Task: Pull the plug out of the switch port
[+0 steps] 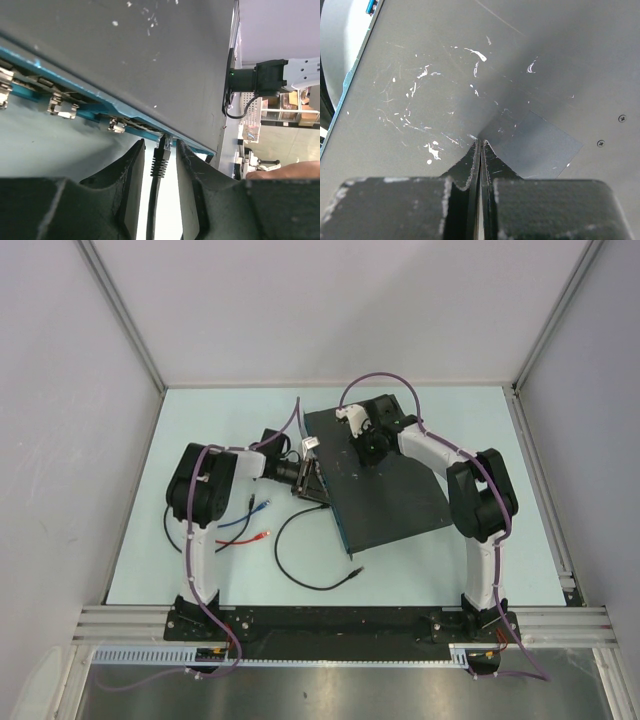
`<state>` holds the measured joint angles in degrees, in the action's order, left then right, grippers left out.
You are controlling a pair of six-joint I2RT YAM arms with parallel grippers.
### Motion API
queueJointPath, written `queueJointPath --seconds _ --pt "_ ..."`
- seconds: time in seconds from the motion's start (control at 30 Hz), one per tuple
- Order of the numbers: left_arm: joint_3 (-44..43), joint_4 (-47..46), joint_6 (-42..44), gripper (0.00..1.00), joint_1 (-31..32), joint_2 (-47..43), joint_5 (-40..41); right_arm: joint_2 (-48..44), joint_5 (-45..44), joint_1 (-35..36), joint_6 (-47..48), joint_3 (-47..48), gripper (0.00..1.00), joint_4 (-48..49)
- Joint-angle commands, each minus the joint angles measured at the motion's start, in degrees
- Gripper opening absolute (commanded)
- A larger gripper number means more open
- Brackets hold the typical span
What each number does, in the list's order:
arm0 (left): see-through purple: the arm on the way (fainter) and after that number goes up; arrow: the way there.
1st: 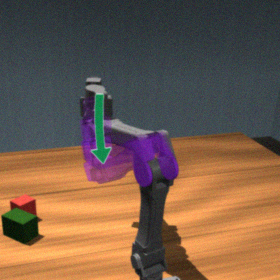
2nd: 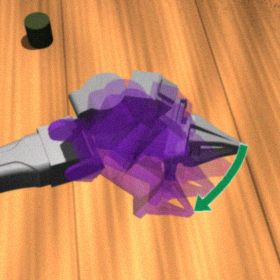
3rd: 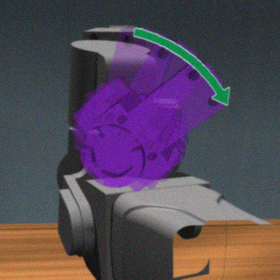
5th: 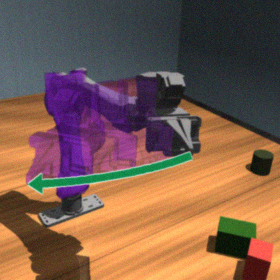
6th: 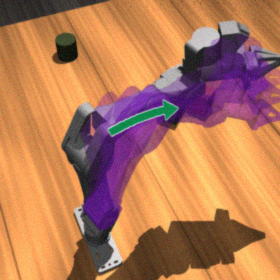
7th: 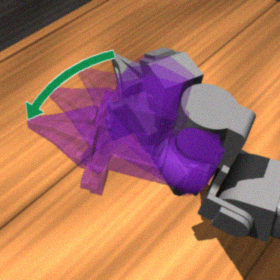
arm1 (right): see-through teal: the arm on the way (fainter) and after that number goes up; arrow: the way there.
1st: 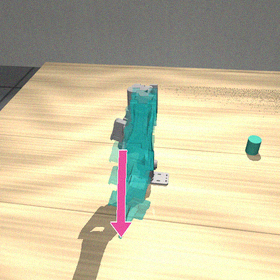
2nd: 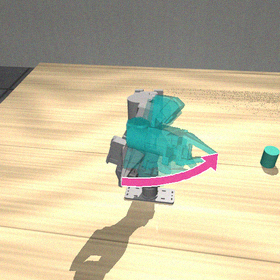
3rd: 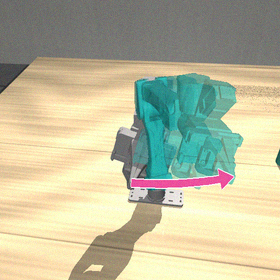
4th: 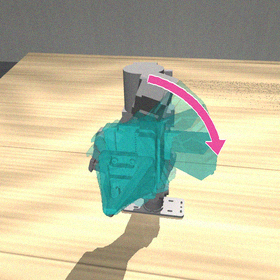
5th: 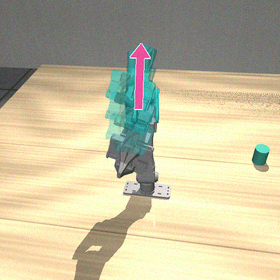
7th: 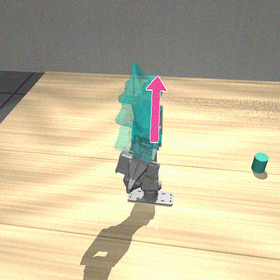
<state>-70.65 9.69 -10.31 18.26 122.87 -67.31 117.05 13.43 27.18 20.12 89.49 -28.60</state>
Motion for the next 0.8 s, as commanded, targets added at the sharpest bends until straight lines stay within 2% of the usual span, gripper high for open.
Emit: queueJointPath --seconds 0.0,0.53,0.77 --pt "-1.8 -0.6 1.9 0.36 0.6 0.5 -2.7 5.6 -0.4 0.6 -0.3 -3.0 0.00 -7.1" --pt "-2.7 1.2 3.6 0.29 2.1 1.3 -3.4 6.3 -0.4 0.8 -0.6 -3.1 0.00 -6.6" --pt "-5.0 6.1 6.6 0.12 2.4 2.7 -1.3 7.0 -0.2 0.9 -0.7 -2.1 0.00 -6.7"
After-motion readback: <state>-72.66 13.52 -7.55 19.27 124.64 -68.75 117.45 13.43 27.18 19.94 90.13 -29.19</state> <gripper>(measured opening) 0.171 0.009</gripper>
